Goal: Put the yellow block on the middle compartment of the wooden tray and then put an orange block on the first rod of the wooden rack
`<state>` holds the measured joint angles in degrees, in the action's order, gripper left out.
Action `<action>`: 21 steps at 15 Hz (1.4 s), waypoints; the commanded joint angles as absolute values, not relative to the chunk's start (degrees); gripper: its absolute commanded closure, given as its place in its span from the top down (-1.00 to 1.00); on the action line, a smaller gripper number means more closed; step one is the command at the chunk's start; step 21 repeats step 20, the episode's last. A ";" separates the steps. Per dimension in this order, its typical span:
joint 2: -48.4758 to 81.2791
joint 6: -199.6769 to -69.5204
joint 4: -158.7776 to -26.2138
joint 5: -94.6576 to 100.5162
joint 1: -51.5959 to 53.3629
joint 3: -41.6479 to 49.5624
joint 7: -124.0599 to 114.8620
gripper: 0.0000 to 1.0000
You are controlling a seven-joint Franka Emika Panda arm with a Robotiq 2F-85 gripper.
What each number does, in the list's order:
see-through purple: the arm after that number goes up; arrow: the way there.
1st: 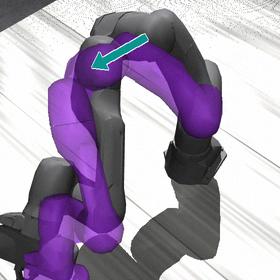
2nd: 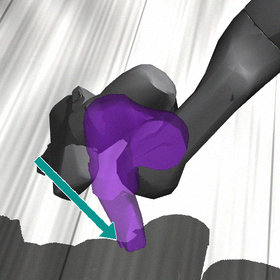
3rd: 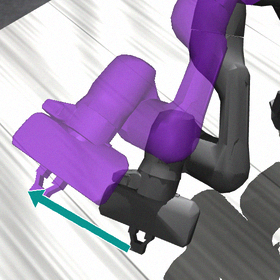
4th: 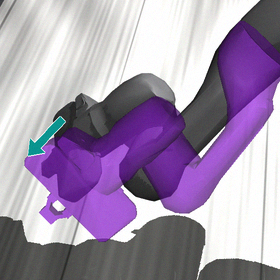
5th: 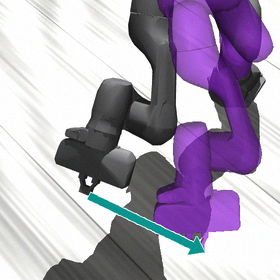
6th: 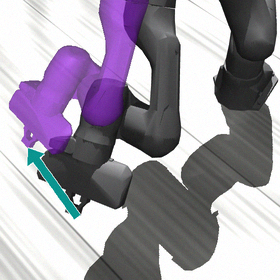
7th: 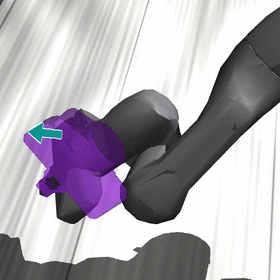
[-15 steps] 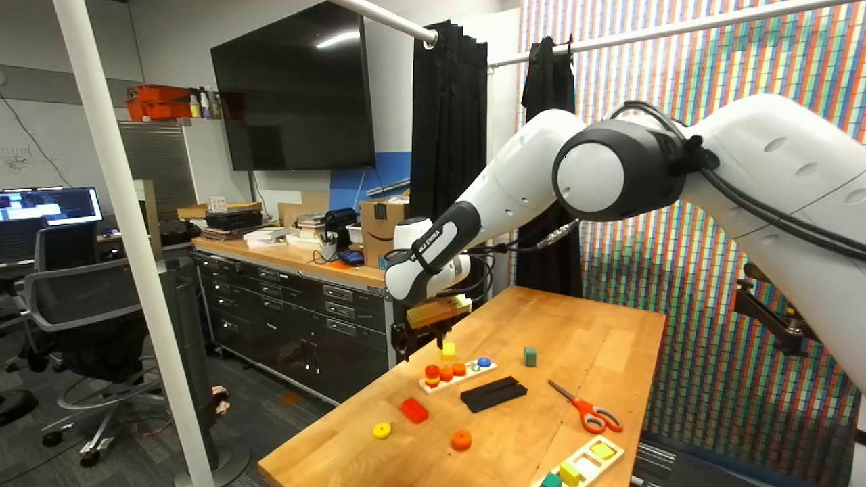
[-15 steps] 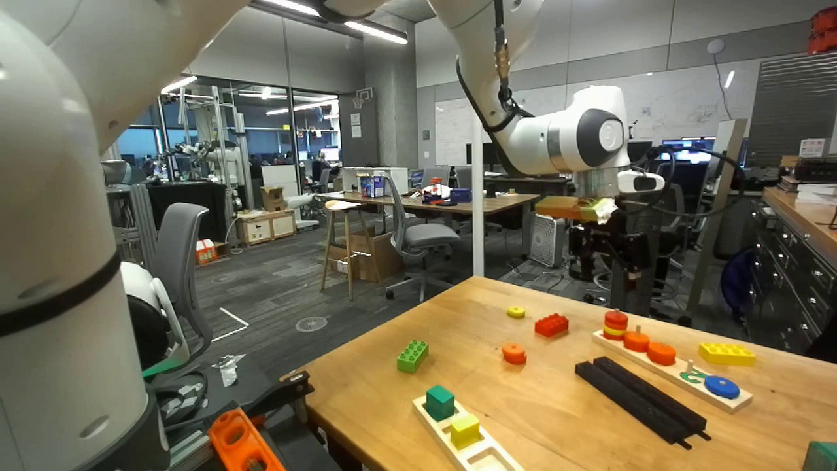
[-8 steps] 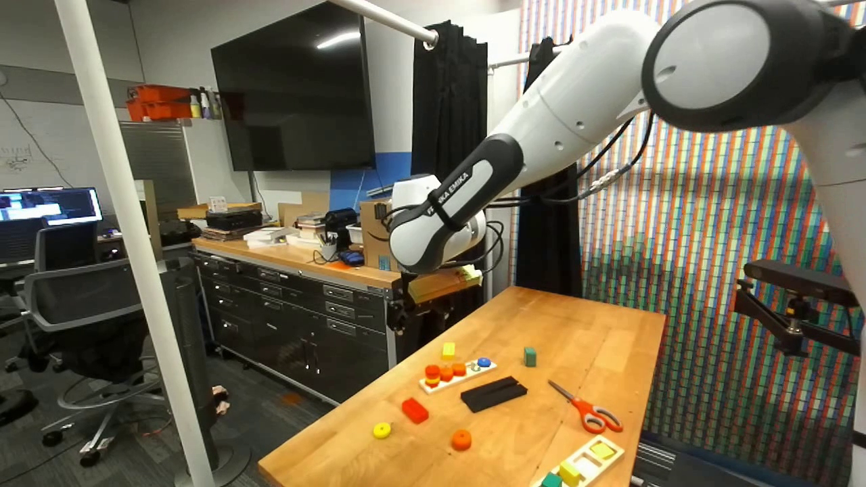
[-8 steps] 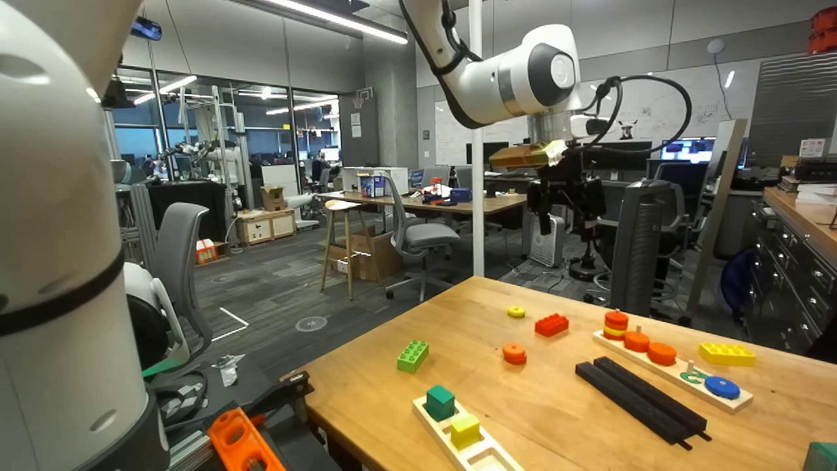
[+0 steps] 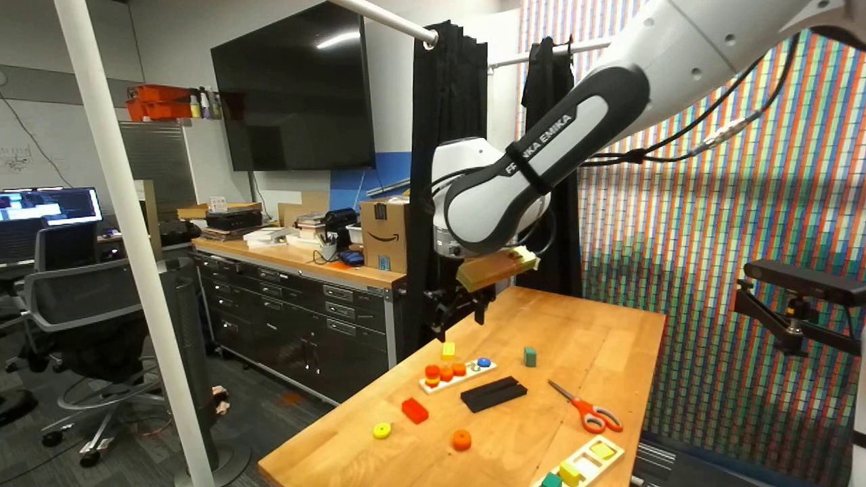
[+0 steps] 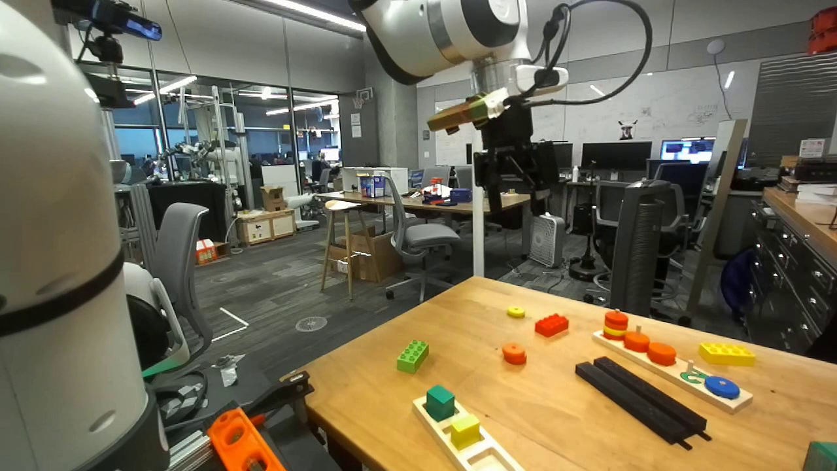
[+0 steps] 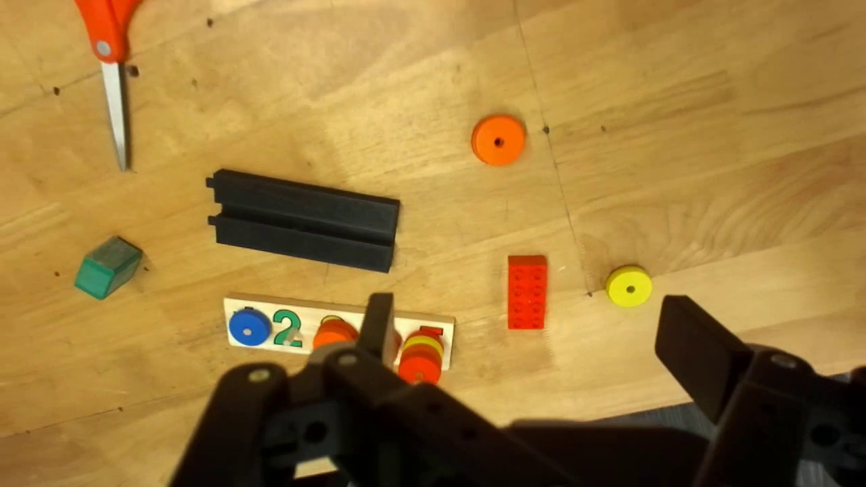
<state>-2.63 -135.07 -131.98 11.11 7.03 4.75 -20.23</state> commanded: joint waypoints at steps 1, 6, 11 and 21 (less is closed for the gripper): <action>-17.04 -132.95 -144.16 11.84 4.40 1.16 -18.79 1.00; -32.78 -125.14 -154.46 8.82 3.96 -0.65 -9.91 1.00; -44.48 -114.85 -157.58 6.85 6.64 1.32 7.30 1.00; -42.72 -113.60 -156.80 7.40 5.34 0.16 8.02 1.00</action>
